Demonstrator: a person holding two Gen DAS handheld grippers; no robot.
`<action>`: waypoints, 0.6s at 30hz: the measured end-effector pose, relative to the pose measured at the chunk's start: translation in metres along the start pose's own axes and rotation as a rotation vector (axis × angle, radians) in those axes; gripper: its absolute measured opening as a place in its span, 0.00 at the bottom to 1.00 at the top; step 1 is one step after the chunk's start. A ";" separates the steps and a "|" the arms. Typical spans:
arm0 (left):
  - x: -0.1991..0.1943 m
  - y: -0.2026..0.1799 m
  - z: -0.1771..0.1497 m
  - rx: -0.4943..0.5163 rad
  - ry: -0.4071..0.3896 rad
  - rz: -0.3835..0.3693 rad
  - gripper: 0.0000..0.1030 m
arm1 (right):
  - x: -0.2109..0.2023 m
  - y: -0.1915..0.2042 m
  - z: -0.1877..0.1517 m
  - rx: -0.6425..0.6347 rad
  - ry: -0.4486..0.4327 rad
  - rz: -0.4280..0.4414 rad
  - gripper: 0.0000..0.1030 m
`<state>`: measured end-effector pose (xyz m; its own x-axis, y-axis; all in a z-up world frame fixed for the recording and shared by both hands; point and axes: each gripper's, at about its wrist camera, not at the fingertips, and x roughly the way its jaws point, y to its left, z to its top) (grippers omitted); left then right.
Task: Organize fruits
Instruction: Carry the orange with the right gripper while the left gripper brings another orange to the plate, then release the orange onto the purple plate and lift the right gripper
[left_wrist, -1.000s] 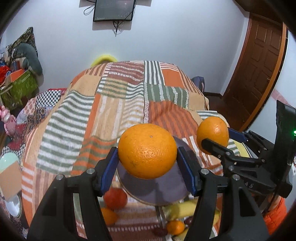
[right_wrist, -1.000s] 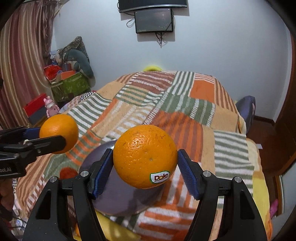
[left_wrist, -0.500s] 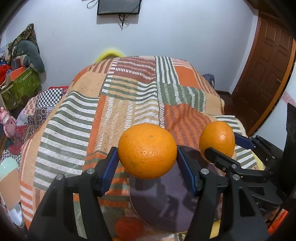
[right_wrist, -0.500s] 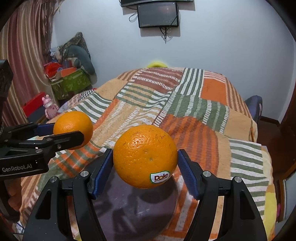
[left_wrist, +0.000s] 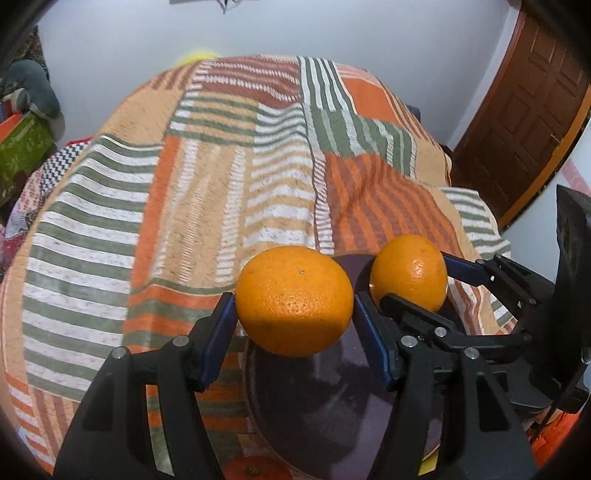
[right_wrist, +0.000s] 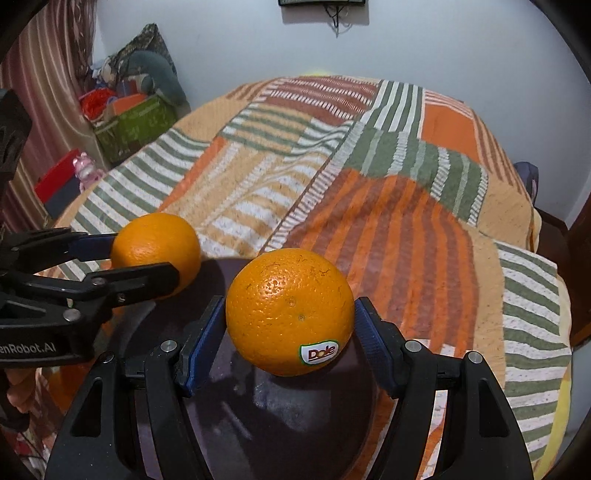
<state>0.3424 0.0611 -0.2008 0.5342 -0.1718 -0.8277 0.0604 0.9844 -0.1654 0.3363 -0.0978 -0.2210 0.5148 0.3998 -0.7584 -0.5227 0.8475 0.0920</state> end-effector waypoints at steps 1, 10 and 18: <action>0.003 -0.001 0.000 0.006 0.009 0.000 0.61 | 0.002 0.000 0.000 -0.003 0.009 0.000 0.65; 0.016 -0.004 0.000 0.016 0.051 -0.001 0.62 | 0.004 0.006 -0.001 -0.047 0.022 -0.038 0.65; 0.013 -0.007 -0.002 0.021 0.063 -0.011 0.66 | 0.005 0.008 0.000 -0.056 0.046 -0.052 0.66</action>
<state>0.3476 0.0520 -0.2113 0.4796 -0.1845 -0.8579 0.0841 0.9828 -0.1644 0.3346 -0.0887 -0.2241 0.5115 0.3382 -0.7899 -0.5340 0.8454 0.0161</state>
